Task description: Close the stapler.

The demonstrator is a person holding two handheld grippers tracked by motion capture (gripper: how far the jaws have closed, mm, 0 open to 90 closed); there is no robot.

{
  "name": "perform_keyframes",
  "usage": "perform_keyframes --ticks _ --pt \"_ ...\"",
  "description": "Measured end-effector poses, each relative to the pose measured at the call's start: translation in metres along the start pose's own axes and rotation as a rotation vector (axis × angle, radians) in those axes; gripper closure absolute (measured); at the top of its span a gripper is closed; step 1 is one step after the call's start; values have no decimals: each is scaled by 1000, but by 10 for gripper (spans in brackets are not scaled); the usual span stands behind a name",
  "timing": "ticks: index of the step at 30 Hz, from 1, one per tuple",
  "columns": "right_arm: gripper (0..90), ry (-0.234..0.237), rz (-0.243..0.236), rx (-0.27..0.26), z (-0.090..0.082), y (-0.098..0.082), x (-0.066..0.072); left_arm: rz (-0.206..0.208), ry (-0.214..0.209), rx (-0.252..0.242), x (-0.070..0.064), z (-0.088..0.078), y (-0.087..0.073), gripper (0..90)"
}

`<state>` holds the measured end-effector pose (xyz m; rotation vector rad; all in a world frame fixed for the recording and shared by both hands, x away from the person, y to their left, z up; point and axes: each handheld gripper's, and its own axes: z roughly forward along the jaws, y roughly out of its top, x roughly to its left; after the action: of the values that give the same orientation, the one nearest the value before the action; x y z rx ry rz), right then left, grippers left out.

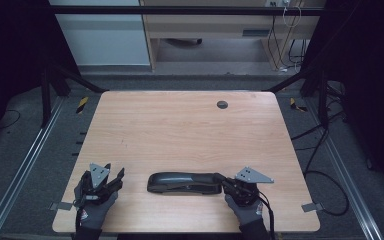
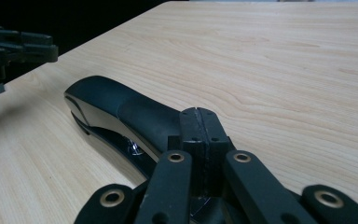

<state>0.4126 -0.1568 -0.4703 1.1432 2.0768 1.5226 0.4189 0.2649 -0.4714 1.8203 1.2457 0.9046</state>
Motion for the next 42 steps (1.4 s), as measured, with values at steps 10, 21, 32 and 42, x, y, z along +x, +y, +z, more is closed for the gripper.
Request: perform_keyframes --ticks 10,21,32,42 --pt "849 41 -21 -21 -3 20 3 -2 -16 6 0 0 -1 475" --pt "673 -66 -12 -39 -13 20 -16 -8 -28 18 2 3 -3 462" --pt "466 -195 35 -16 -33 5 -60 -17 -42 52 9 10 -7 426" --pt "363 -355 93 107 -43 -24 -102 -25 -41 110 20 18 -14 395"
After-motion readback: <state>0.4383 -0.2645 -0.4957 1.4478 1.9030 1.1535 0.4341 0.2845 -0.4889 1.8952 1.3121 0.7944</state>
